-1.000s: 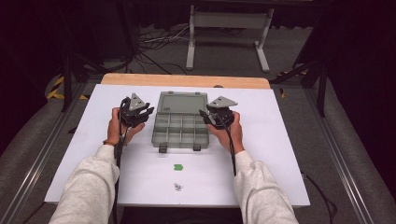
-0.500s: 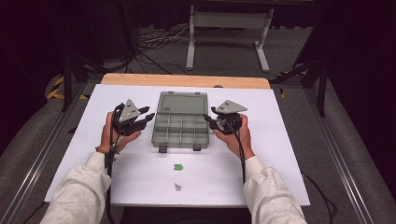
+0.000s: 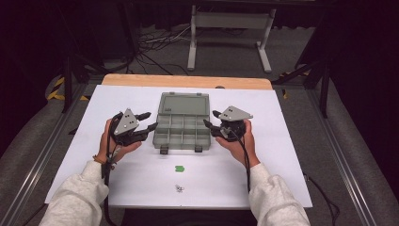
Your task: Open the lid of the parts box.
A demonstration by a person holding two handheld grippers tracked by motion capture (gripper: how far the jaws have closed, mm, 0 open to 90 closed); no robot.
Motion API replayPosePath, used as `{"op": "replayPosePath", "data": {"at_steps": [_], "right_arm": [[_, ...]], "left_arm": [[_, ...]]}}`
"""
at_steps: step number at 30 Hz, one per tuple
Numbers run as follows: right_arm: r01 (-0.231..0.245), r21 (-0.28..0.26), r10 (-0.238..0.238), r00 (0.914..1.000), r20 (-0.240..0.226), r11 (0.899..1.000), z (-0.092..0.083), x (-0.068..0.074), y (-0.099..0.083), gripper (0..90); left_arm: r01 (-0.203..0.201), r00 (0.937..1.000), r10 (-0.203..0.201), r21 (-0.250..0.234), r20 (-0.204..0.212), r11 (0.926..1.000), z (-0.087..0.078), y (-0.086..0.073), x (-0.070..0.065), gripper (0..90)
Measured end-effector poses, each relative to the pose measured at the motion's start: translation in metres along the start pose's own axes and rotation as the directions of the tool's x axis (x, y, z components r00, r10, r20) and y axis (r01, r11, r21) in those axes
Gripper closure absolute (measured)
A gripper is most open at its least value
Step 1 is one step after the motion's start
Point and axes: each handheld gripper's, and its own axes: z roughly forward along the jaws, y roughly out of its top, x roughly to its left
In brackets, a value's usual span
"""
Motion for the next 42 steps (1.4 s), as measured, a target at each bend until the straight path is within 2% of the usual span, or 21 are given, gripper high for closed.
{"op": "replayPosePath", "data": {"at_steps": [6, 11, 17, 20, 21, 25, 33, 42], "right_arm": [[0.007, -0.012, -0.007, 0.9999, -0.011, 1.0, -0.006, 0.005, -0.001, 41.4], [0.017, -0.011, -0.017, 0.9998, -0.01, 1.0, -0.011, 0.007, -0.003, 34.5], [0.008, -0.016, -0.008, 0.9999, 0.013, 1.0, -0.019, 0.007, -0.006, 20.7], [0.017, -0.012, -0.017, 0.9995, 0.027, 1.0, -0.022, 0.009, -0.008, 16.8], [0.019, -0.01, -0.019, 0.9994, 0.03, 1.0, -0.023, 0.009, -0.008, 15.5], [0.023, -0.01, -0.023, 0.9994, 0.027, 1.0, -0.026, 0.011, -0.011, 14.3], [0.05, -0.003, -0.05, 0.9985, 0.024, 0.999, -0.035, 0.018, -0.016, 13.1], [0.063, 0.01, -0.063, 0.998, 0.003, 0.998, -0.046, 0.025, -0.026, 13.1]], "left_arm": [[-0.019, 0.9998, 0.019, -0.022, 0.0, 0.9996, -0.006, -0.002, -0.009, 41.7], [-0.006, 0.9998, 0.007, -0.047, 0.02, 0.9989, -0.01, -0.002, -0.014, 31.9], [0.015, 0.9996, -0.013, -0.048, 0.026, 0.9987, -0.015, -0.007, -0.018, 18.8], [0.017, 0.9995, -0.015, -0.044, 0.029, 0.9989, -0.017, -0.009, -0.02, 14.4], [0.009, 0.9998, -0.008, -0.046, 0.021, 0.9989, -0.018, -0.009, -0.021, 13.5], [0.02, 0.9992, -0.018, -0.055, 0.036, 0.9983, -0.02, -0.011, -0.024, 11.0], [0.002, 0.999, -0.001, -0.032, 0.045, 0.9995, -0.027, -0.015, -0.03, 8.5], [0.007, 0.9984, -0.005, -0.032, 0.056, 0.9995, -0.043, -0.025, -0.035, 7.9]]}}
